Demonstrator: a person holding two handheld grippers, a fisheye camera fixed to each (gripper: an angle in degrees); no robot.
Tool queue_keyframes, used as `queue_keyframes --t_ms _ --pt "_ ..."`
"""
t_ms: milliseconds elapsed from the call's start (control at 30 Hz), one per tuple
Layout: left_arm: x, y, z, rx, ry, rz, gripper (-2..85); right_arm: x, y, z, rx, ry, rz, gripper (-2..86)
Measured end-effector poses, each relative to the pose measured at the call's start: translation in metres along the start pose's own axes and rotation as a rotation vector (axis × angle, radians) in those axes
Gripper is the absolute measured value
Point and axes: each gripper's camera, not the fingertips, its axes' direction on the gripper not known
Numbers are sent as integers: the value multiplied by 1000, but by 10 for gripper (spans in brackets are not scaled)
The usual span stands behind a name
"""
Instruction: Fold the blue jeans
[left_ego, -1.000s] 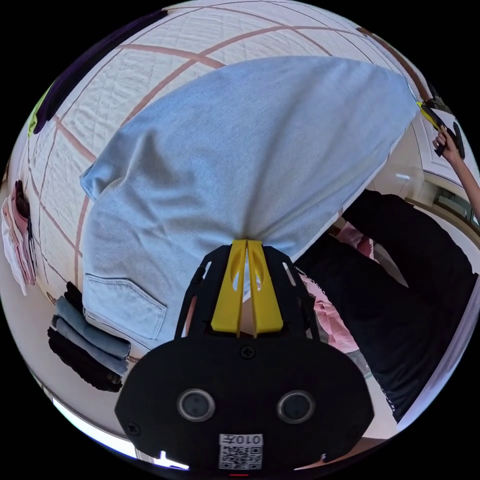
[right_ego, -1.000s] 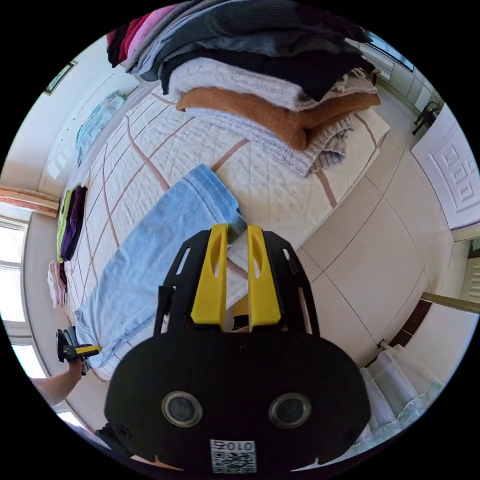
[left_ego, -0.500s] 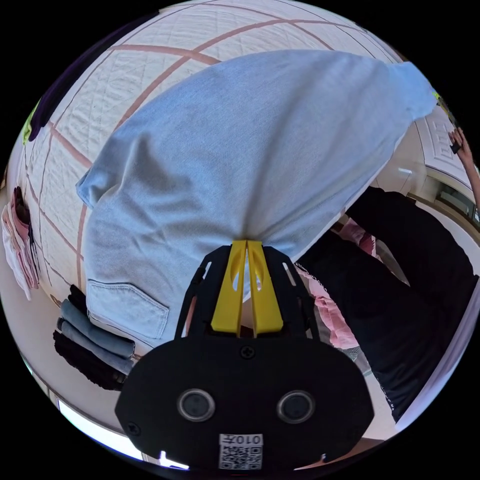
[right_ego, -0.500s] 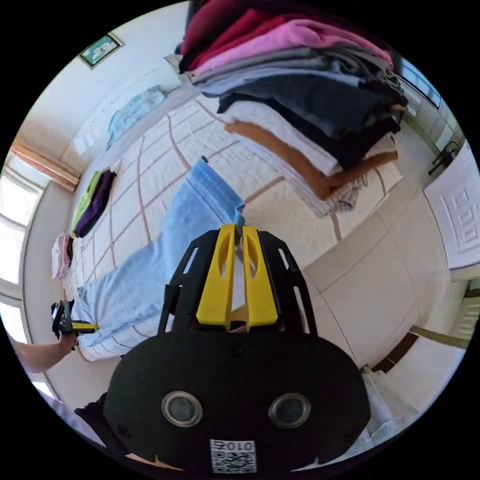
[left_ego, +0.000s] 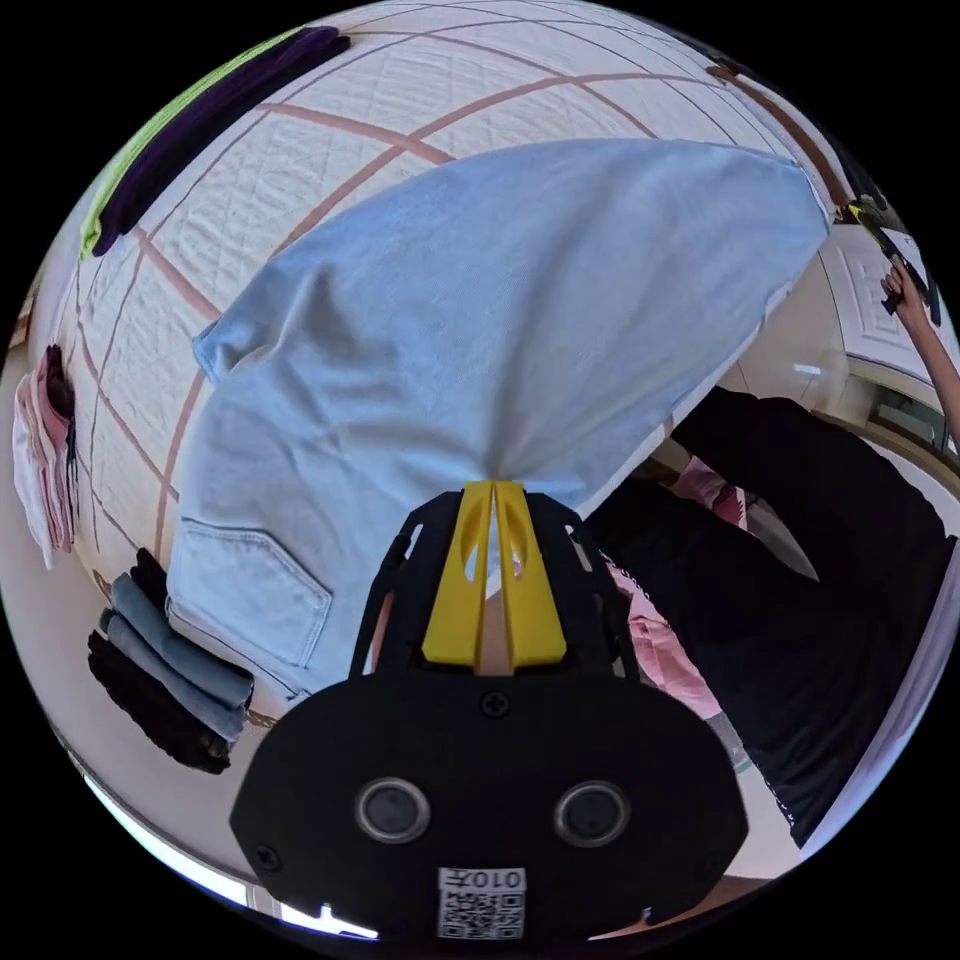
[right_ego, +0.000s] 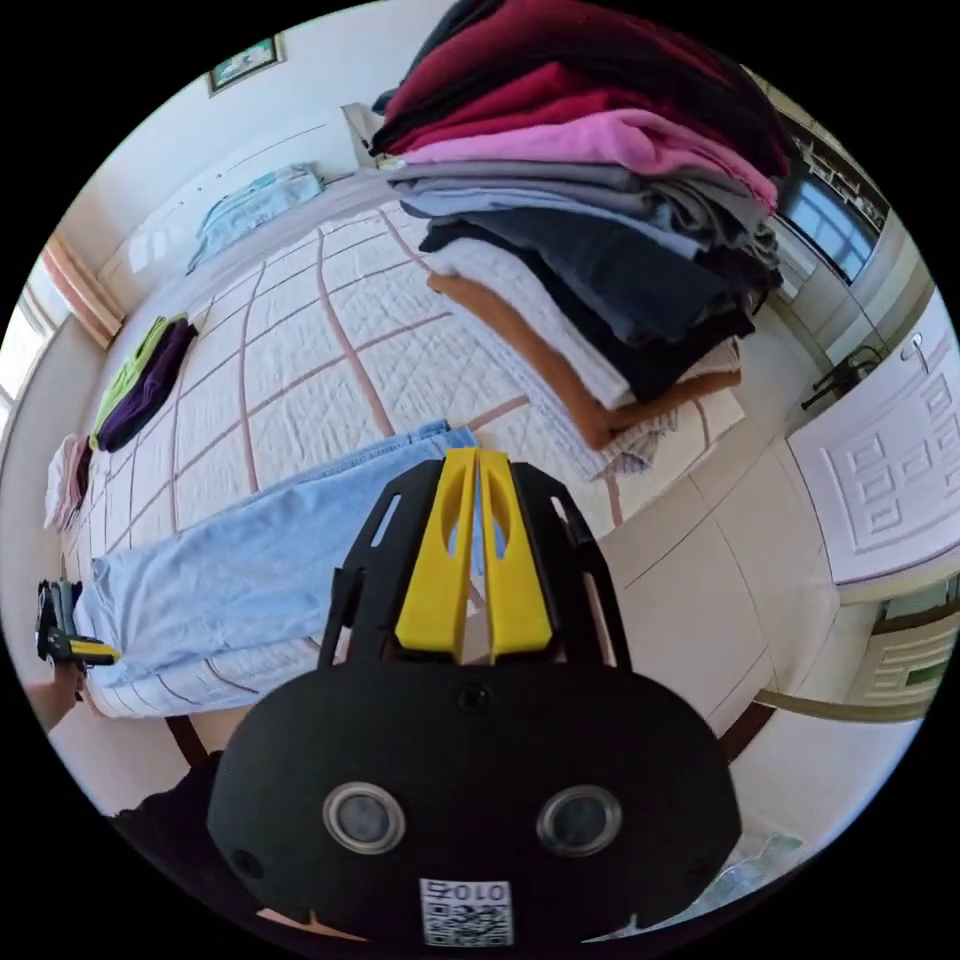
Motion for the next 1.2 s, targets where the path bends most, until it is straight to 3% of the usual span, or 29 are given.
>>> queue_keyframes --t_ms 100,200,333,467,567,833,1000,1167,1200 --pt "-13 49 -34 75 51 -114 -2 -50 -18 49 -203 -95 -218 23" --pt "-32 111 -62 155 116 -302 0 -80 -29 95 -430 -139 -231 20" --pt "-65 223 -87 301 242 -692 8 -141 -51 56 -153 -43 -327 25" --pt "-86 329 -99 550 353 -1076 36 -260 -67 37 58 -279 -666 57" --pt "-99 379 -105 708 404 -1256 59 -371 -78 48 18 -456 -969 75" --pt "-150 441 -125 938 519 -1397 97 -679 -74 70 -130 -739 -1532 118" --pt "-172 458 -155 971 541 -1405 97 -837 -26 104 -334 -666 -1759 136" --pt "-192 460 -186 881 569 -1381 70 -897 22 153 -525 -548 -1843 120" --pt "-194 460 -191 866 558 -1382 65 -899 26 156 -458 -503 -1851 108"
